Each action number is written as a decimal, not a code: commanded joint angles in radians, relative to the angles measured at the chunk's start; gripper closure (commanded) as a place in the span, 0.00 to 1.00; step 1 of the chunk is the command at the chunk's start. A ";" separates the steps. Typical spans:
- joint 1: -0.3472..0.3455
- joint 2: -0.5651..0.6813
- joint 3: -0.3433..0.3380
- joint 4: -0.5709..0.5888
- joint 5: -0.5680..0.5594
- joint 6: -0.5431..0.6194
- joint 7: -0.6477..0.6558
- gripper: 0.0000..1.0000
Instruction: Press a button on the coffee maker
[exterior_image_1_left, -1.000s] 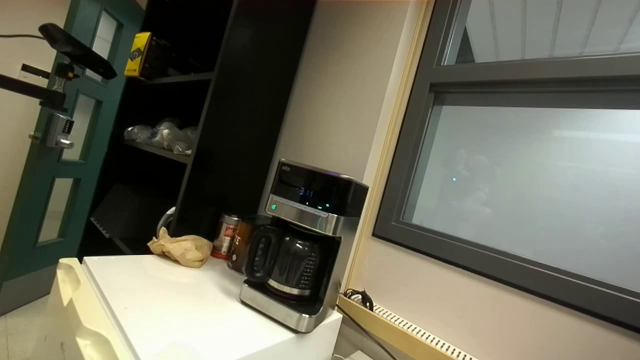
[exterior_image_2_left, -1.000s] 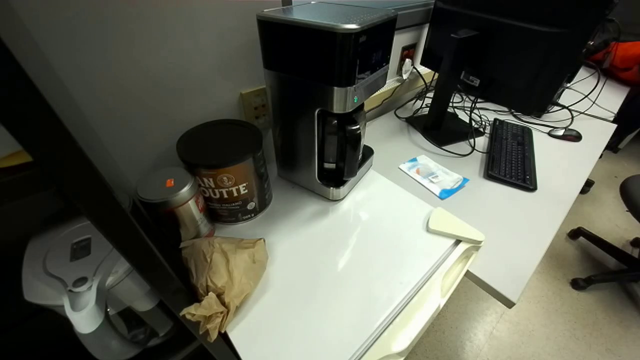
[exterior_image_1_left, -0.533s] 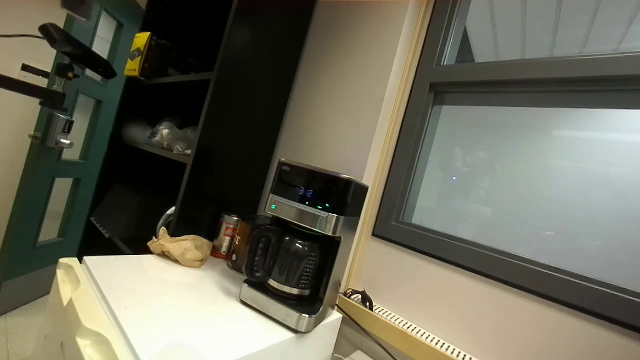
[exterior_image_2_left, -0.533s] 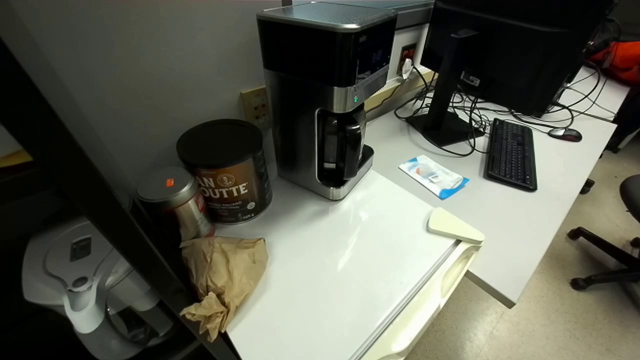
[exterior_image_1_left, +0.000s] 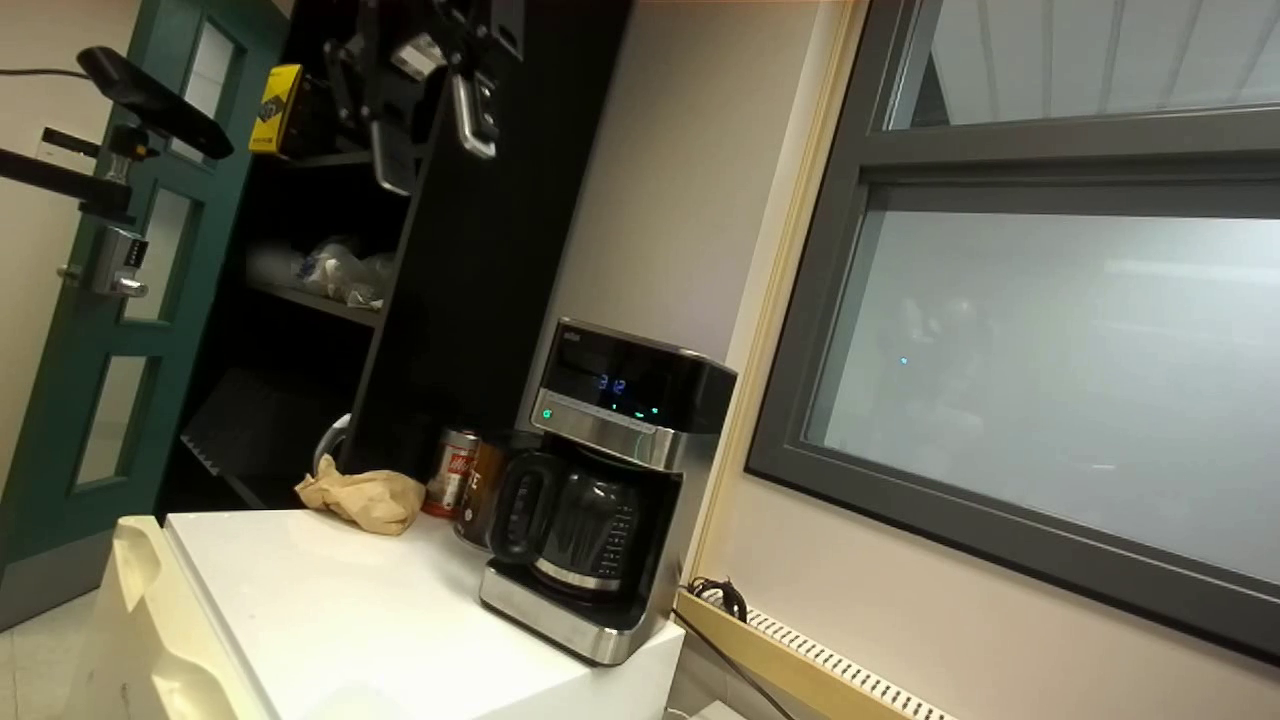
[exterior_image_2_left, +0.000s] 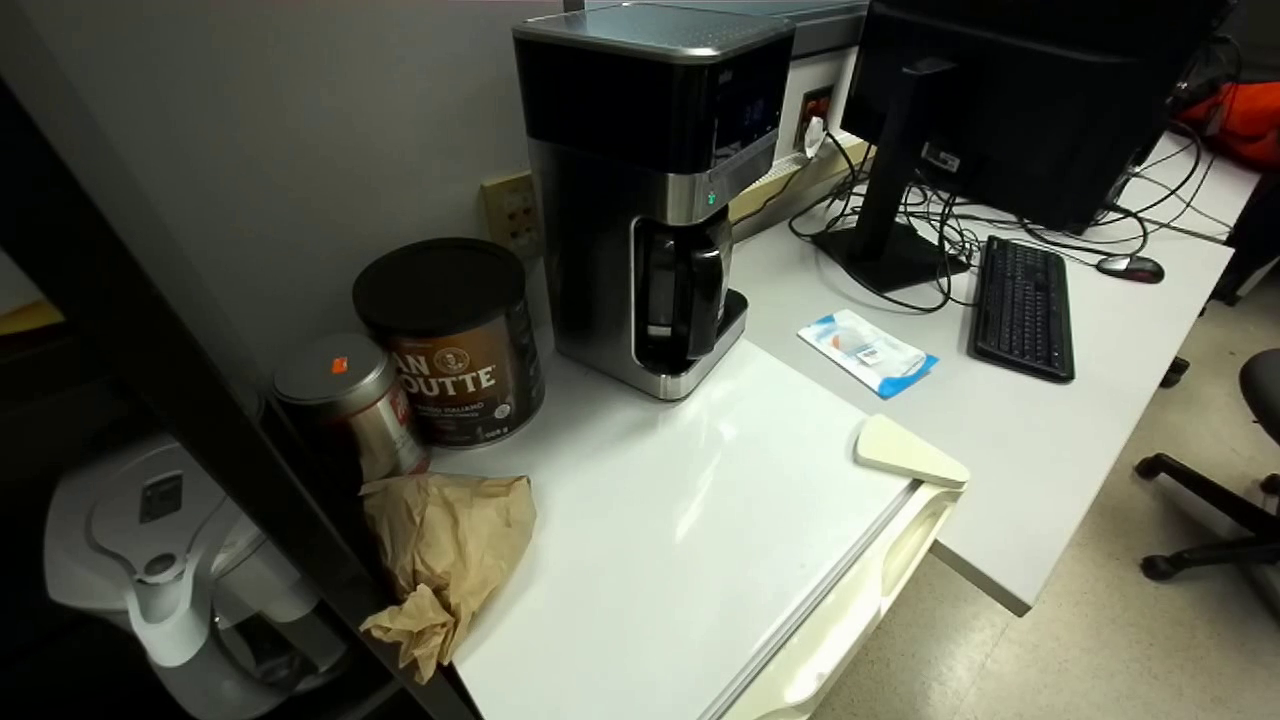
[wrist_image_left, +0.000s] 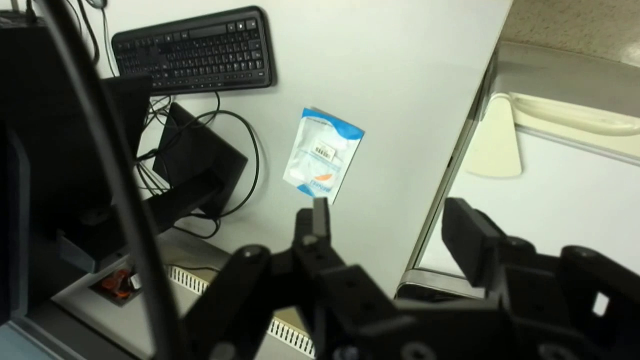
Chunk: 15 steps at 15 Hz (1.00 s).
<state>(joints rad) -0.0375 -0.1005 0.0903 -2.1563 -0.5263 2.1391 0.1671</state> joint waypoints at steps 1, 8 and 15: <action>0.005 0.131 -0.036 0.105 -0.047 0.089 -0.022 0.69; 0.021 0.335 -0.100 0.257 -0.102 0.291 -0.008 1.00; 0.066 0.527 -0.155 0.426 -0.106 0.411 0.002 1.00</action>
<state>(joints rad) -0.0053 0.3369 -0.0285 -1.8302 -0.6204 2.5152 0.1611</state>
